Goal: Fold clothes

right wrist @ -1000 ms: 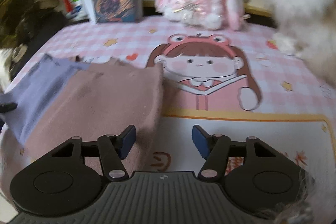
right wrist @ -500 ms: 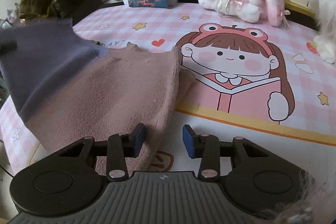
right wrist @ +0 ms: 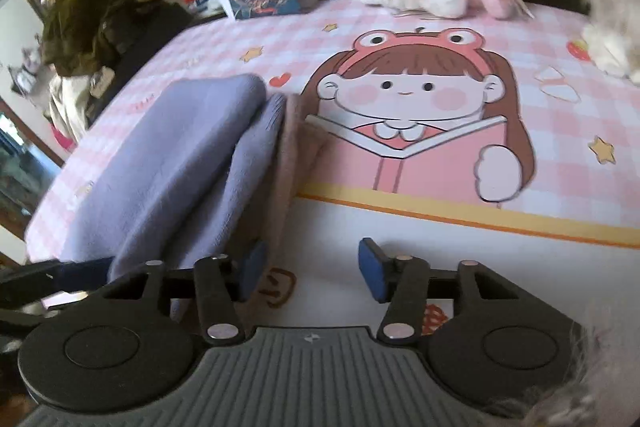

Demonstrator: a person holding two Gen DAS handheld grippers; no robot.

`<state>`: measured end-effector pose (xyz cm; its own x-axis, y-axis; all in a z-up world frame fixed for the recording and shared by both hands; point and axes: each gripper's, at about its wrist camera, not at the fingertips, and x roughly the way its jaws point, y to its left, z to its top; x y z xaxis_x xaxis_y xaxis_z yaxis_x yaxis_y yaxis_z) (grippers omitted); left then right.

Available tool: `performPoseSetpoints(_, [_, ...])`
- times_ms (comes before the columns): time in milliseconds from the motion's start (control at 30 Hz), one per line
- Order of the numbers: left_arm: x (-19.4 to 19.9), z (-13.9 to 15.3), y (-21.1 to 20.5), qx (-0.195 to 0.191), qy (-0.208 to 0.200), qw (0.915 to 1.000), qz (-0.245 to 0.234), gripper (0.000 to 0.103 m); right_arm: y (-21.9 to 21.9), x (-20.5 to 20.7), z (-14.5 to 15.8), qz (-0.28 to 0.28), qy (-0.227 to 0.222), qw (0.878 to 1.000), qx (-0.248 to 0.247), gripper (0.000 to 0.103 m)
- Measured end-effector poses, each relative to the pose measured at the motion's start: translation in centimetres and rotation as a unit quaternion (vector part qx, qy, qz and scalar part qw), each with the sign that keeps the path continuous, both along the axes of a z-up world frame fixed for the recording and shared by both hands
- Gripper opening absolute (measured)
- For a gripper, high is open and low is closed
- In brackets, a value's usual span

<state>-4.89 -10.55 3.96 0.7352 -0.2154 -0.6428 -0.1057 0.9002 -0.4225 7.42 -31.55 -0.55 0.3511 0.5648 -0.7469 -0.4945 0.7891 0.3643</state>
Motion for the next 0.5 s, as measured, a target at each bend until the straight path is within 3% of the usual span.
performPoseSetpoints(133, [-2.6, 2.5, 1.9, -0.016, -0.082, 0.9961, 0.027, 0.068, -1.7, -0.1, 0.8, -0.008, 0.017, 0.999, 0.032, 0.051])
performPoseSetpoints(200, [-3.1, 3.0, 3.2, -0.004, -0.095, 0.9934, 0.064, 0.067, -1.9, -0.2, 1.5, -0.004, 0.033, 0.997, 0.066, 0.055])
performPoseSetpoints(300, [-3.1, 1.3, 3.5, 0.027, -0.064, 0.9954, 0.066, 0.063, -1.1, -0.2, 2.1, 0.014, 0.065, 0.991, 0.120, 0.061])
performPoseSetpoints(367, [-3.0, -0.1, 3.5, 0.050, -0.038, 0.9962, 0.061, 0.050, -0.1, -0.1, 2.2, 0.025, 0.090, 0.985, 0.147, 0.064])
performPoseSetpoints(500, [-3.6, -2.3, 3.7, 0.066, -0.023, 0.9964, 0.047, 0.046, 3.1, 0.4, 1.0, 0.022, 0.128, 0.982, 0.140, 0.066])
